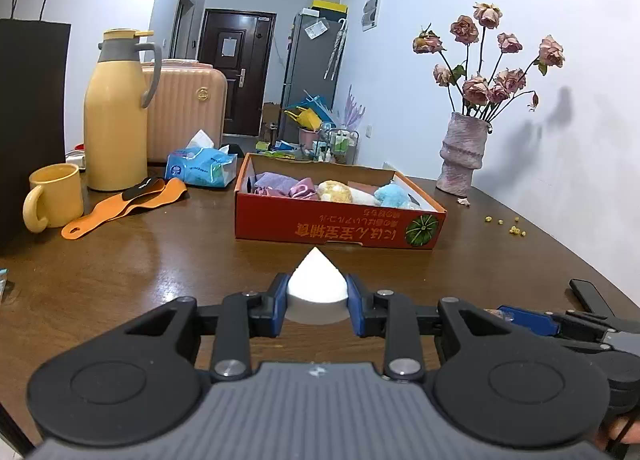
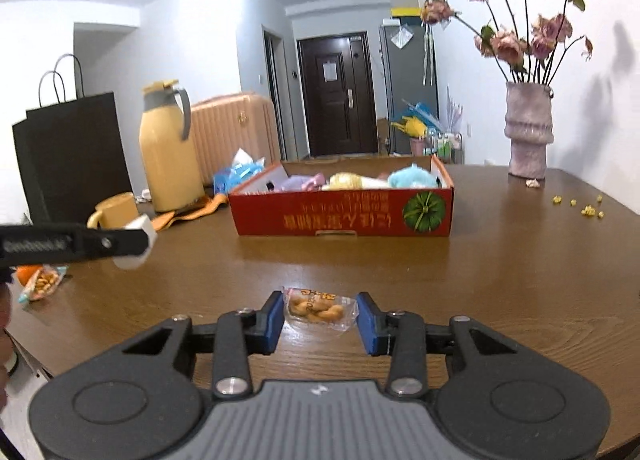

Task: Organize soft objects
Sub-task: 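Carry the sponge into the box and open the left gripper while the right gripper carries the packet over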

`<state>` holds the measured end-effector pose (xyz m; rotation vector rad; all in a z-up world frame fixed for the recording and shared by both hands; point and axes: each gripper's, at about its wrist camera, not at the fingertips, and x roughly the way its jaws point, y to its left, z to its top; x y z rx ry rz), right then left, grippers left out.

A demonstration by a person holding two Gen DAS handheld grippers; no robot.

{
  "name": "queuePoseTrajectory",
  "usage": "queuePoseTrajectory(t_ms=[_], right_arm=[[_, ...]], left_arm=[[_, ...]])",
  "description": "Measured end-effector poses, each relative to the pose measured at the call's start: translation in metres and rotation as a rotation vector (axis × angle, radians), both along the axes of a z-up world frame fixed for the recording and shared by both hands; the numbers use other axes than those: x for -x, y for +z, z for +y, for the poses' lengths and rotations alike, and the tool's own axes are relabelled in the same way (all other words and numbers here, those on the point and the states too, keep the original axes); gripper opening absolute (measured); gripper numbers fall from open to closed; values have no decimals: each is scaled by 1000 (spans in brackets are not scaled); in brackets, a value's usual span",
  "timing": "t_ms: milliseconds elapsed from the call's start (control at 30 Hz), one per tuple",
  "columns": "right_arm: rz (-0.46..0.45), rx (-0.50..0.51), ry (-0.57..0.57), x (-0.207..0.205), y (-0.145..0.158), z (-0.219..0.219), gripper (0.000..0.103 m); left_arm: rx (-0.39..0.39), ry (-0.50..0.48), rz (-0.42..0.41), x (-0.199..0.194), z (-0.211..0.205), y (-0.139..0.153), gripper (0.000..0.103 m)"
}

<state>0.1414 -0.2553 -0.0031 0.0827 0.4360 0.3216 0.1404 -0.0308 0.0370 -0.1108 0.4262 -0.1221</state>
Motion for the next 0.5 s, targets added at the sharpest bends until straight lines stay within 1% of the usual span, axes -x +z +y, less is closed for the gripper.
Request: queuePoseTrajectory(t_ms=[100,167,233,333,367,433,500], right_arm=[[-14,0,-6,-8,7,-5,38],[-21,-19,2,-23,17,-10,38],[-32,-37,15,-42,28,-13,38],[-58,-67,46,-86,56,-17,38],[-64,-85,53,-106,66,-19,38],[-60,-122,60,-145,84,-23,38],[-49,-152,51,-188,97,-25,38]], left_arm=[[-12,-13,-15,-16,-3,5,31],[-22,-26,-30,-36,-5,12,31],[-23,-57,-35,-67,-6,23,31],[-25,-93,-34,-127,-7,44,31],[-28,-90,-30,-148,-8,50,31],[-36,-116,-12,-195,-12,59,32],[-44,-123,19,-242,-19,61,32]])
